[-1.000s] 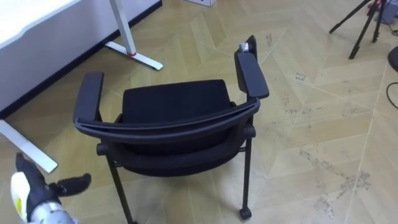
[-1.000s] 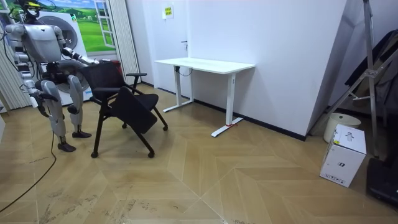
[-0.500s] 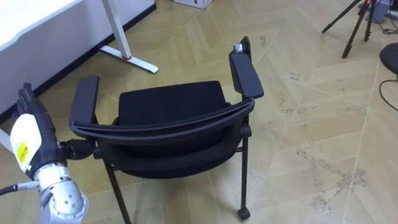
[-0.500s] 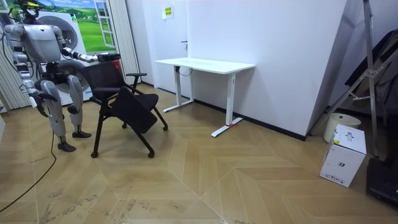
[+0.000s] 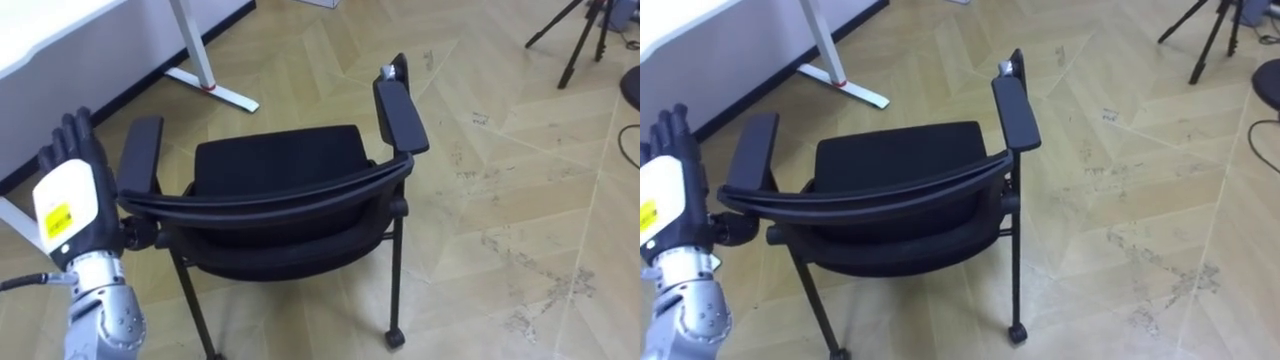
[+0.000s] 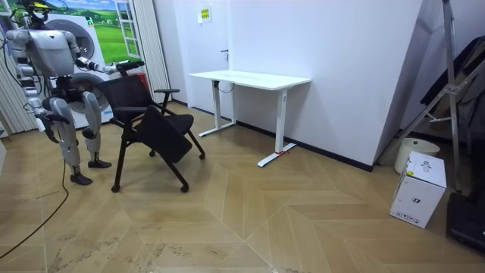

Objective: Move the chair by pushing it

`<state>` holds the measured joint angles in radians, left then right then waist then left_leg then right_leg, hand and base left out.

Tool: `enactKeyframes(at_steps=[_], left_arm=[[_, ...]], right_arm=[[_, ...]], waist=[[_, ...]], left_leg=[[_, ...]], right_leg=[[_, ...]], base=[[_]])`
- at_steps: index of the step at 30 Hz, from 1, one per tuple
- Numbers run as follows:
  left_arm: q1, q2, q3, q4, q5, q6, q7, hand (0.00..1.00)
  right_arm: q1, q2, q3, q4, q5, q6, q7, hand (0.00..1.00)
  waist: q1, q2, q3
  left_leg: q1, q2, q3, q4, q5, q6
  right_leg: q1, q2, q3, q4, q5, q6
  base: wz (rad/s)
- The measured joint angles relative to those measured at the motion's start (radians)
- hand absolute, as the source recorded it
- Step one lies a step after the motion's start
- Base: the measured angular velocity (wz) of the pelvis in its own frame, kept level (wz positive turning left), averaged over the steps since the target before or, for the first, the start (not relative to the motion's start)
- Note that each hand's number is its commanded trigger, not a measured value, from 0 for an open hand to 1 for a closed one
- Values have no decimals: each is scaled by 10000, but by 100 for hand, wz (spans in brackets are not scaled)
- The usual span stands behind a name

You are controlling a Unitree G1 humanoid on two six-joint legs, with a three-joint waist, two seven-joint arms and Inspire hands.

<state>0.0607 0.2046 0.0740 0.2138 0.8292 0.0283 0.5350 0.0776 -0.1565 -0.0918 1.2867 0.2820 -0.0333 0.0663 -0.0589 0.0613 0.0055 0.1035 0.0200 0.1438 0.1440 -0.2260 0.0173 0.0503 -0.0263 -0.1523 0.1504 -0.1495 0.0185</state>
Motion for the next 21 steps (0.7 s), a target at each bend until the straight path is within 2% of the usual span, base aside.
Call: enactKeyframes(at_steps=[7, 8, 9, 11, 13, 16, 21], left_arm=[[156, 126, -65, -449, 784, 191, -477, 0], [233, 225, -218, -620, 924, 297, -547, 0], [257, 276, -311, -724, 958, 361, -609, 0], [357, 580, -832, -1070, 1076, 602, -910, 0], [494, 709, -1149, -1412, 1083, 744, -1182, 0], [627, 876, -1585, -1874, 1187, 762, -1577, 0], [624, 968, -2020, -2074, 1043, 734, -1872, 0]], right_arm=[[-58, -22, -9, 7, 0, 0, 112, 0], [-142, -38, 12, 33, 16, 22, 130, 0], [-192, -42, 33, 79, 23, 22, 135, 0], [-324, -104, 142, 365, 122, 25, 188, 0], [-386, -166, 355, 415, 267, 32, 257, 0], [-458, -248, 629, 423, 268, 31, 403, 0], [-509, -357, 1085, 405, 354, 6, 456, 0]], waist=[[-90, 31, -4], [-159, 41, -29], [-184, 47, -24], [-199, 80, -30], [-219, 92, -31], [-221, 99, -26], [-255, 106, -17]], left_leg=[[-120, -2, -55, 101, 0, 0], [-233, -6, -63, 140, 0, 0], [-274, -9, -75, 161, 0, 0], [-286, -15, -65, 183, 0, 0], [-280, -18, -66, 183, 1, 0], [-278, -18, -69, 183, 1, 1], [-245, -12, -99, 183, 1, 1]], right_leg=[[-45, -19, -55, -8, 1, -1], [-131, -38, -106, 9, 1, -1], [-165, -47, -118, 17, 1, -1], [-171, -56, -112, 13, 1, -1], [-159, -60, -113, 14, 1, -1], [-147, -61, -114, 14, 2, 1], [-116, -52, -96, 19, 6, -4]], base=[[2], [7], [8], [2], [0], [0], [0]])
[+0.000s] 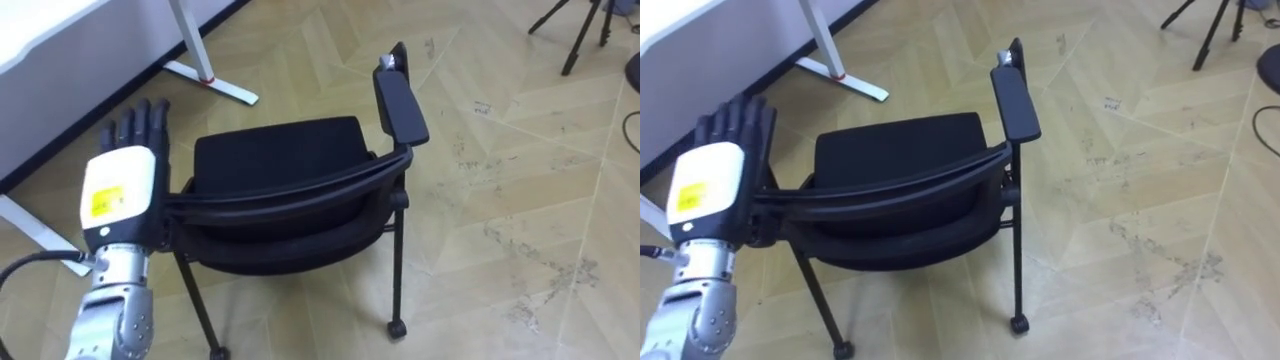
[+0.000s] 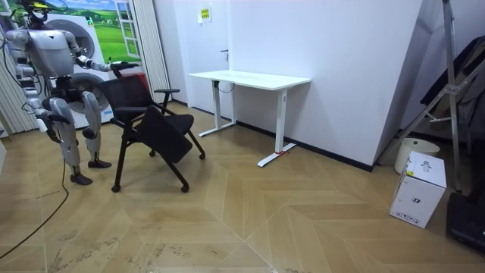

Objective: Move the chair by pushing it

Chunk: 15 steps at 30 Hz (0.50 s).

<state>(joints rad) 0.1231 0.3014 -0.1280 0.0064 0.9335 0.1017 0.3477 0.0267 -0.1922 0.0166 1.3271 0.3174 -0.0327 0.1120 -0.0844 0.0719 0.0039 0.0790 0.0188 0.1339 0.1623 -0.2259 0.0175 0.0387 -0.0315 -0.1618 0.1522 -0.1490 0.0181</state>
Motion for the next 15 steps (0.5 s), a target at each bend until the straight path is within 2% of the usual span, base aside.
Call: enactKeyframes(at_steps=[3, 5, 7, 10, 15], left_arm=[[-16, 94, -75, -12, -163, -29, -165, 0], [-17, 284, -112, -15, -359, -173, -304, 0], [-49, 340, -124, -16, -420, -240, -400, 0], [-130, 331, -128, -14, -597, -294, -484, 0], [-142, 143, -374, 260, -803, -633, -499, 0]], right_arm=[[22, 1, 25, -90, 103, 0, -22, 0], [11, 2, 41, -102, 228, -3, -46, 0], [-9, 8, 101, -120, 314, -8, -61, 0], [-19, 36, 111, -114, 360, -14, -89, 0], [-48, 51, 102, -80, 345, -13, -91, 0]], waist=[[-94, 16, 16], [-177, 26, 30], [-204, 12, 47], [-208, -52, 124], [-319, -155, 178]], left_leg=[[23, 3, -7, 1, 0, 0], [22, 3, -3, 1, 0, 0], [26, 5, 3, 1, 0, 0], [28, 7, 13, 1, 0, 0], [67, 8, 39, 0, 0, 0]], right_leg=[[21, 5, 25, 1, 2, -2], [11, 14, 61, 3, 8, -2], [1, 16, 80, 12, 9, -3], [-9, 18, 82, 22, 11, -5], [79, 23, 80, -6, 11, -4]], base=[[0], [0], [-2], [0], [0]])
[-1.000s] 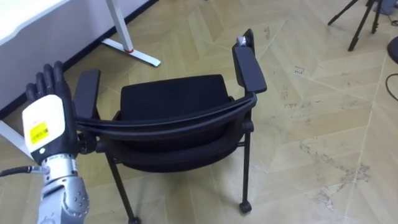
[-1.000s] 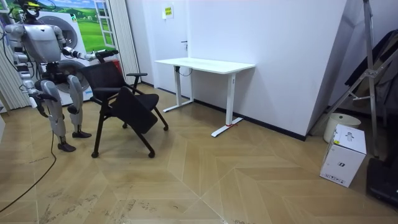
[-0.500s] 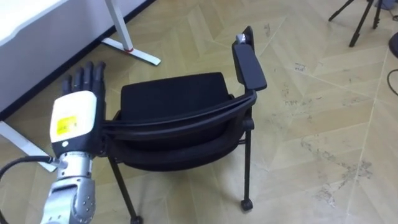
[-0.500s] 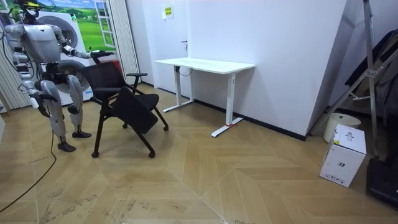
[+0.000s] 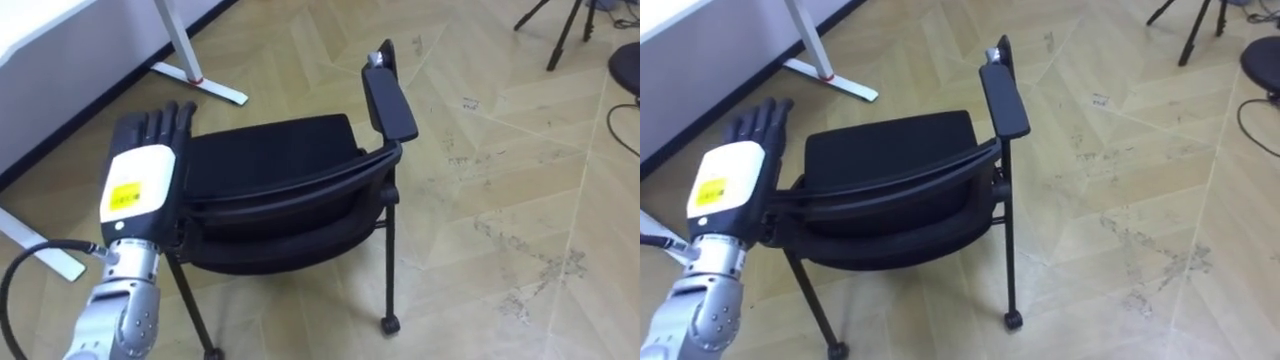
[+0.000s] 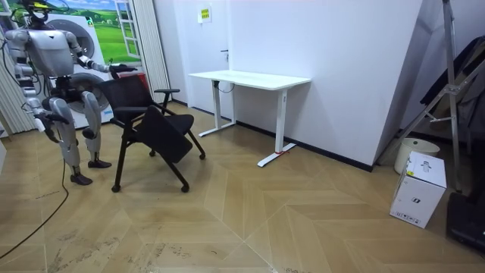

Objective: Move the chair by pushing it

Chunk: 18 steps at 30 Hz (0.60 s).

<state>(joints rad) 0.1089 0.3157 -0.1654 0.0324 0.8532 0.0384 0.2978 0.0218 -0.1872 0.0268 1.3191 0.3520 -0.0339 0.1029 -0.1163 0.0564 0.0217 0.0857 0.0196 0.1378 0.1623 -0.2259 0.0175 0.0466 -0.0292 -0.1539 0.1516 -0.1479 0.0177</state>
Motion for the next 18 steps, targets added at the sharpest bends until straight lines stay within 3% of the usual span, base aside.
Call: enactKeyframes(at_steps=[4, 9, 11, 18], left_arm=[[-27, -317, -20, 855, 51, -118, -198, 0], [-73, -322, 37, 1637, 26, -358, -30, 0], [-103, -323, 73, 2073, 22, -404, -43, 0], [-593, -364, 104, 3011, 49, -457, 74, 0]], right_arm=[[32, 5, -130, -10, -125, -1, -24, 0], [225, -52, -287, -43, -89, 16, -146, 0], [316, -53, -405, -115, -91, 18, -170, 0], [360, -45, -513, -79, -117, 147, -279, 0]], waist=[[-137, -38, 9], [-100, 57, -96], [-112, 133, -217], [-131, 70, -255]], left_leg=[[144, 24, 167, -22, 0, 0], [415, 36, 472, -44, 0, 0], [581, 43, 540, -90, -1, -1], [838, 67, 746, -284, -4, -4]], right_leg=[[55, 44, 161, -17, -1, 0], [202, 76, 402, 4, 0, 0], [304, 103, 462, 12, 0, -2], [207, 175, 685, 92, -5, -16]], base=[[-12], [-16], [-14], [-8]])
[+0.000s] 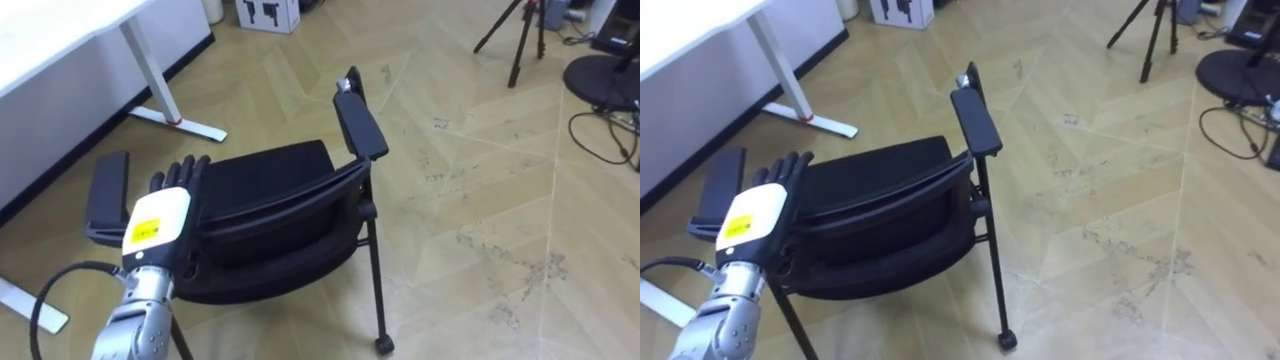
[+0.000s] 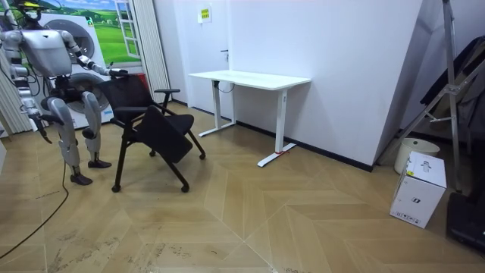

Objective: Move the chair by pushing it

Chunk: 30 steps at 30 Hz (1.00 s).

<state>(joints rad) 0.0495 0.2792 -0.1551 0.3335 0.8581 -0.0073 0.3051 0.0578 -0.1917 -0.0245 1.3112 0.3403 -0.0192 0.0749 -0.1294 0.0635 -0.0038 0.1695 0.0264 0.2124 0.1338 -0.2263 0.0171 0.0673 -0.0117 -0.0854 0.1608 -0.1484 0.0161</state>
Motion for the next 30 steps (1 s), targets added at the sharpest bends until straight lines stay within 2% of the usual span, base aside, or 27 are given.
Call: enactKeyframes(at_steps=[5, 6, 7, 8, 20, 30], left_arm=[[-11, -23, 101, 111, 23, -1, 176, 0], [-9, -31, 116, 106, 23, -2, 189, 25], [-1, -41, 133, 89, 21, -4, 196, 67], [3, -46, 134, 60, 6, -5, 201, 100], [86, -142, 143, 102, 89, 12, 340, 100], [88, -129, 127, -25, 179, 64, 329, 100]], right_arm=[[3, 1, 0, 28, -13, 206, -15, 0], [3, 0, 0, 28, -12, 214, -32, 0], [4, 1, 0, 28, -12, 214, -75, 0], [9, 0, 5, 26, -12, 214, -84, 0], [13, 2, -223, -47, -1062, 206, -302, 0], [13, 1, -305, -46, -1138, 230, -319, 0]], waist=[[-17, -92, -32], [-12, -92, -31], [-12, -90, -31], [-2, -89, -31], [-36, -94, -23], [-44, -88, -18]], left_leg=[[3, 9, 68, -24, -3, 2], [0, 12, 74, -24, -2, 2], [-1, 15, 76, -26, -2, 1], [0, 16, 75, -26, -2, 1], [70, 20, 77, -99, -4, -4], [40, 16, 76, -140, -4, -3]], right_leg=[[-68, 11, 38, 95, 32, -15], [-78, 13, 38, 95, 38, -19], [-96, 15, 38, 94, 44, -24], [-116, 17, 38, 94, 44, -25], [15, 31, 62, 72, 42, -18], [-25, 30, 56, 68, 41, -16]], base=[[-5], [0], [0], [0], [0], [0]])
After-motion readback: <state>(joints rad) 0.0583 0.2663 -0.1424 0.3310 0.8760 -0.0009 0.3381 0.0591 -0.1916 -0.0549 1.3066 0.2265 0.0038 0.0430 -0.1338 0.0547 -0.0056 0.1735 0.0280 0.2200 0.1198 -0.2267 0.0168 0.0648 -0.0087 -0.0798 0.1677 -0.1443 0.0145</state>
